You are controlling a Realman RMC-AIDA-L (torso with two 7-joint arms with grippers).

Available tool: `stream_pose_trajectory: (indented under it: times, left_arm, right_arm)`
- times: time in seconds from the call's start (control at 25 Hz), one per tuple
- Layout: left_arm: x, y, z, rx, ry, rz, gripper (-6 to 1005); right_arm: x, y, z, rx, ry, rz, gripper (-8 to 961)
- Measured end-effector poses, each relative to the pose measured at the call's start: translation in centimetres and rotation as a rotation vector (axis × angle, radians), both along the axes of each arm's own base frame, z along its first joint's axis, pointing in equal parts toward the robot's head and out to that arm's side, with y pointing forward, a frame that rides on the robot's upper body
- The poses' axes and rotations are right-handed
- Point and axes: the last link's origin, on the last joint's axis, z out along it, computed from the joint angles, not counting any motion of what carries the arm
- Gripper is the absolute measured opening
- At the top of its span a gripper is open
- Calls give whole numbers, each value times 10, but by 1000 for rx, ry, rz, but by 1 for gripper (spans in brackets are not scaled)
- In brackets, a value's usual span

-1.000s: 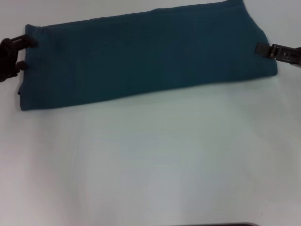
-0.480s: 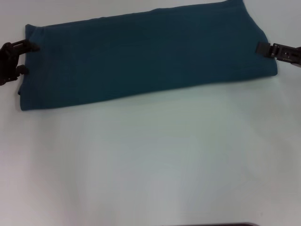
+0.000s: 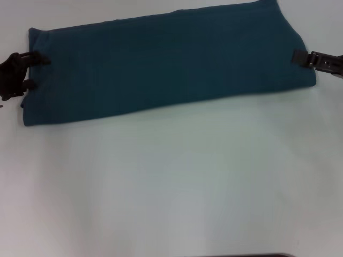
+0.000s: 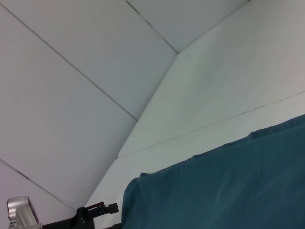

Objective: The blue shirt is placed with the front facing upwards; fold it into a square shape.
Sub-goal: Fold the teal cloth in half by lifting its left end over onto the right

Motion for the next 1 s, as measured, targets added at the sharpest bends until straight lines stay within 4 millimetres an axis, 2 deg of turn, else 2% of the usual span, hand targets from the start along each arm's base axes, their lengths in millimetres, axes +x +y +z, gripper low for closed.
stream_pose_trajectory:
  times: [0.16,0.36,0.44,0.6,0.8,1.0]
  left_arm:
    - [1,-1,5,9,-12,-8,792]
    - [7,-2,34,51,-54,-49,792]
    - [7,-2,39,44,-56,-51,793]
    - [6,0,53,-36,-48,-45,793]
    - [9,8,62,-156,2,-22,792]
    - [19,21,66,-166,73,-36,792]
  right_arm:
    - [2,-2,0,3,2,-7,897]
    - [2,-2,2,10,5,-10,897]
    - [2,-1,2,9,4,-8,897]
    - [2,-1,2,6,1,-6,897]
    - [3,-2,4,7,-4,-8,897]
    - [3,-1,4,7,-6,-6,897]
